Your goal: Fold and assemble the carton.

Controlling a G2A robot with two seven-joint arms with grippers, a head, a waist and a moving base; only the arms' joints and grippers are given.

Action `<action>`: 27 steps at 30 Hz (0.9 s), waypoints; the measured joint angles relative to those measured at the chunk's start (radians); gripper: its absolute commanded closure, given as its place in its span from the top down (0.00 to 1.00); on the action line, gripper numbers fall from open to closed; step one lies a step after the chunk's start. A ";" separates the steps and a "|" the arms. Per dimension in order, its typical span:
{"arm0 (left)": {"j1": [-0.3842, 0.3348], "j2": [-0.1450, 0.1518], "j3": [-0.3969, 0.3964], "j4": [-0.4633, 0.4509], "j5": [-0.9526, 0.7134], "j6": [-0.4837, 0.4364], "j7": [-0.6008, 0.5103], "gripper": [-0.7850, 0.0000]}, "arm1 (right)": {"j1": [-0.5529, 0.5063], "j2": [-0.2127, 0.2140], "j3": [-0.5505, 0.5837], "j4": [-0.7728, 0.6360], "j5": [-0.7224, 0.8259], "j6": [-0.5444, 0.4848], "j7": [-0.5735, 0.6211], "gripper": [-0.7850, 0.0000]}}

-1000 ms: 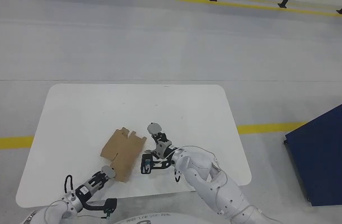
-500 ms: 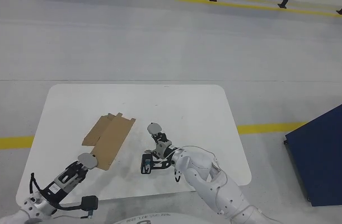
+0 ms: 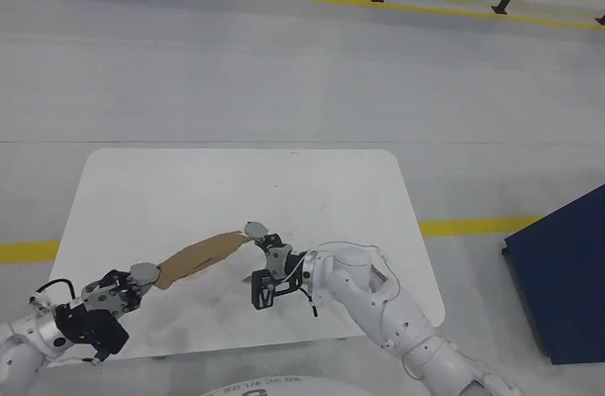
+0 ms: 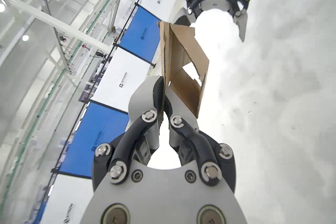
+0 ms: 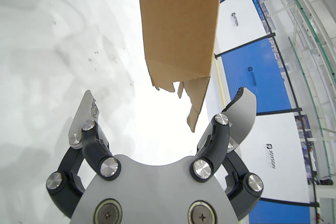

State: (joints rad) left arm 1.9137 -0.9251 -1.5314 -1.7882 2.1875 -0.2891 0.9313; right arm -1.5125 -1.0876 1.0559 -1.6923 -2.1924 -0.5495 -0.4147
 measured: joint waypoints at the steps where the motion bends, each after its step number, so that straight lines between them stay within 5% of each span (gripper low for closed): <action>1: -0.010 0.003 0.003 0.009 0.016 -0.022 0.020 0.00 | 0.007 0.001 0.003 0.011 0.009 0.005 -0.022 1.00; 3: -0.018 0.005 0.011 0.007 0.042 -0.035 0.021 0.00 | 0.007 0.002 0.002 0.017 0.016 0.024 -0.043 0.96; 7: -0.016 0.005 0.052 -0.022 0.086 -0.027 -0.018 0.00 | -0.001 0.006 -0.011 0.021 0.007 0.044 -0.099 0.63; 14: -0.041 0.002 0.115 -0.077 0.118 -0.034 -0.081 0.00 | -0.002 0.012 -0.068 -0.003 -0.077 0.012 -0.102 0.41; 19: -0.039 0.004 0.129 -0.111 0.136 -0.028 -0.119 0.00 | 0.004 0.017 -0.068 -0.002 -0.071 0.010 -0.115 0.00; 24: -0.026 0.008 0.121 -0.111 0.138 -0.016 -0.122 0.00 | -0.005 0.026 -0.045 -0.002 -0.051 0.018 -0.136 0.00; 25: -0.023 0.009 0.117 -0.110 0.142 -0.013 -0.117 1.00 | -0.006 0.028 -0.042 -0.003 -0.050 0.018 -0.136 0.00; 27: -0.019 0.011 0.110 -0.105 0.140 -0.009 -0.106 1.00 | -0.005 0.030 -0.038 -0.004 -0.049 0.017 -0.132 0.00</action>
State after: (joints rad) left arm 1.8947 -0.9137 -1.4212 -1.8931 2.3277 -0.2984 0.8253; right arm -1.5177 -1.0575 1.0176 -1.6960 -2.2418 -0.5324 -0.5463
